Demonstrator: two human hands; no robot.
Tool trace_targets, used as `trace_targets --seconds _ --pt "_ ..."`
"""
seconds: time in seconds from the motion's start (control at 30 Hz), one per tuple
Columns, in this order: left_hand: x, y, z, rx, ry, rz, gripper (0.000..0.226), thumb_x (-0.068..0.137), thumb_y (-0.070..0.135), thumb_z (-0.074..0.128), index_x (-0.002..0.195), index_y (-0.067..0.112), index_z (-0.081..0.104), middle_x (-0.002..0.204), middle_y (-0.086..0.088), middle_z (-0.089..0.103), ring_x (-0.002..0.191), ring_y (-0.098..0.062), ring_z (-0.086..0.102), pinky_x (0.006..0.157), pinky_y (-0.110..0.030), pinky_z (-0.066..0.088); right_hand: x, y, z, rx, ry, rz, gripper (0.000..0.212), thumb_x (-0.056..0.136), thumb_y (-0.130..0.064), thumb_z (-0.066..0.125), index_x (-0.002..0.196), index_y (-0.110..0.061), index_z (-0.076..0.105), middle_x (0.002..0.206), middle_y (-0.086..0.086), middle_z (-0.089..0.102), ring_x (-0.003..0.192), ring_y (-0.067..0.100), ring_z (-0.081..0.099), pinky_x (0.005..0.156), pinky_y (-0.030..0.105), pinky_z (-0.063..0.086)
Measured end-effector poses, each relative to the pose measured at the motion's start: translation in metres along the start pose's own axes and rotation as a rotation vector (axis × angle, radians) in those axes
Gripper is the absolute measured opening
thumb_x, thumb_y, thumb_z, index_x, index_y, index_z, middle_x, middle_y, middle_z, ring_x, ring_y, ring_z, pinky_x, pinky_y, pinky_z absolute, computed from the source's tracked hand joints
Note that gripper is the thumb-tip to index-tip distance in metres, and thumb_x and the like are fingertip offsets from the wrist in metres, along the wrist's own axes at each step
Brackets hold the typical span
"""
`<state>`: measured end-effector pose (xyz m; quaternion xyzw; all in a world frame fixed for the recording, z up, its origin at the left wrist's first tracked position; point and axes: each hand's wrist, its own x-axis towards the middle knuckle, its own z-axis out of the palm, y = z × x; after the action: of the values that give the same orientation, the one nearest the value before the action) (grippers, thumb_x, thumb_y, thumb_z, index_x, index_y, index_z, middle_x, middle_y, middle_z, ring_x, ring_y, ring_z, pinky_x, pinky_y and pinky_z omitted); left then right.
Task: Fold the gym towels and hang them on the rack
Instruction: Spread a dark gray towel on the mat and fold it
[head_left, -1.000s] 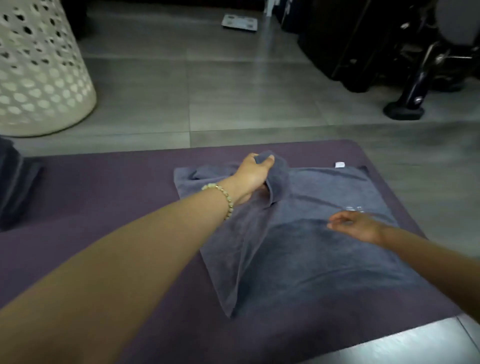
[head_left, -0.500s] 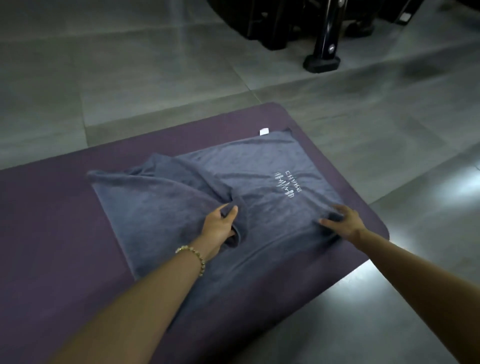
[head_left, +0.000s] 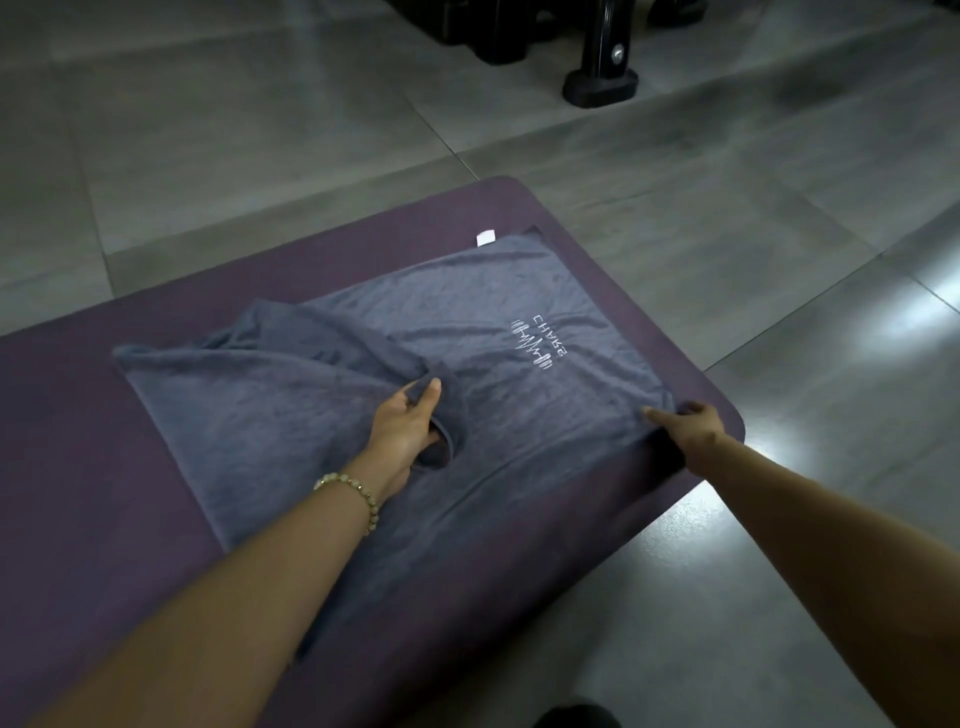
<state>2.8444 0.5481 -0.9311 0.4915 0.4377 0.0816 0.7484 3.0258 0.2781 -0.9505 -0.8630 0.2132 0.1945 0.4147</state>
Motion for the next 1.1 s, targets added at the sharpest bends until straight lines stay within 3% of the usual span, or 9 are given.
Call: trace_targets --seconds 0.17,0.3,0.43,0.5,0.6,0.73,0.83,1.0,1.1 --pt "-0.001 0.001 0.002 0.004 0.006 0.025 0.024 0.095 0.030 0.056 0.109 0.012 0.064 0.098 -0.002 0.067 0.087 -0.013 0.064 0.072 -0.025 0.053 0.002 0.000 0.000 0.041 -0.042 0.020 0.027 0.089 -0.027 0.067 0.090 -0.002 0.057 0.085 0.011 0.054 0.080 0.025 0.049 0.070 0.024 0.044" --pt "-0.009 0.004 -0.005 0.077 0.061 0.076 0.033 0.094 0.037 0.054 0.070 0.014 0.056 0.078 -0.004 0.064 0.076 -0.016 0.063 0.076 -0.034 0.055 -0.012 -0.015 0.004 -0.015 0.105 -0.226 0.041 0.097 -0.022 0.052 0.060 -0.014 0.038 0.063 0.009 0.044 0.076 0.022 0.044 0.071 0.028 0.036" --pt "-0.014 0.027 -0.030 0.158 0.104 0.202 0.042 0.098 0.039 0.046 0.073 0.007 0.053 0.074 -0.008 0.063 0.072 -0.021 0.062 0.076 -0.041 0.056 -0.059 -0.059 0.033 -0.186 -0.038 -0.655 0.006 0.094 -0.016 0.056 0.092 -0.011 0.059 0.074 0.015 0.056 0.071 0.022 0.051 0.067 0.029 0.041" --pt "-0.018 0.044 -0.053 0.240 0.154 0.319 0.045 0.100 0.037 0.043 0.072 0.003 0.053 0.071 -0.009 0.058 0.070 -0.020 0.056 0.074 -0.044 0.053 -0.093 -0.088 0.056 -0.130 -0.343 -0.738 0.035 0.094 -0.008 0.056 0.128 -0.013 0.051 0.074 0.014 0.051 0.063 0.021 0.055 0.059 0.029 0.051" --pt "-0.032 0.078 -0.092 0.275 0.216 0.456 0.044 0.102 0.029 0.041 0.071 -0.001 0.053 0.064 0.002 0.060 0.064 -0.006 0.055 0.069 -0.030 0.048 -0.154 -0.124 0.089 -0.151 -0.789 -0.768 0.024 0.093 0.000 0.054 0.117 0.000 0.055 0.065 0.010 0.051 0.055 0.006 0.064 0.059 0.017 0.055" --pt "-0.053 0.118 -0.154 0.300 0.232 0.543 0.040 0.102 0.032 0.039 0.091 0.005 0.067 0.079 0.003 0.070 0.075 -0.001 0.065 0.074 -0.019 0.053 -0.236 -0.156 0.117 -0.422 -1.144 -0.922 0.013 0.088 -0.001 0.064 0.098 -0.007 0.057 0.100 0.019 0.071 0.090 0.025 0.068 0.083 0.034 0.055" --pt "-0.077 0.141 -0.198 0.240 0.291 0.552 0.041 0.102 0.033 0.038 0.077 0.014 0.063 0.059 0.015 0.065 0.059 0.005 0.060 0.056 -0.010 0.045 -0.302 -0.177 0.126 -0.574 -1.231 -1.071 0.002 0.092 -0.004 0.059 0.093 -0.005 0.058 0.097 0.017 0.072 0.094 0.025 0.069 0.077 0.026 0.055" --pt "-0.116 0.173 -0.267 0.153 0.350 0.559 0.042 0.100 0.042 0.038 0.083 0.017 0.066 0.085 0.002 0.071 0.082 -0.009 0.066 0.077 -0.025 0.051 -0.393 -0.219 0.144 -0.722 -1.211 -1.405 0.019 0.086 -0.029 0.069 0.083 -0.011 0.072 0.067 -0.004 0.069 0.063 0.011 0.061 0.066 0.025 0.049" --pt "-0.140 0.167 -0.286 0.190 0.267 0.529 0.046 0.101 0.043 0.034 0.092 0.014 0.069 0.092 -0.003 0.073 0.089 -0.013 0.068 0.080 -0.025 0.054 -0.422 -0.230 0.173 -0.649 -1.146 -1.601 0.007 0.082 -0.031 0.073 0.078 -0.026 0.073 0.084 -0.009 0.057 0.077 0.002 0.053 0.072 0.014 0.041"
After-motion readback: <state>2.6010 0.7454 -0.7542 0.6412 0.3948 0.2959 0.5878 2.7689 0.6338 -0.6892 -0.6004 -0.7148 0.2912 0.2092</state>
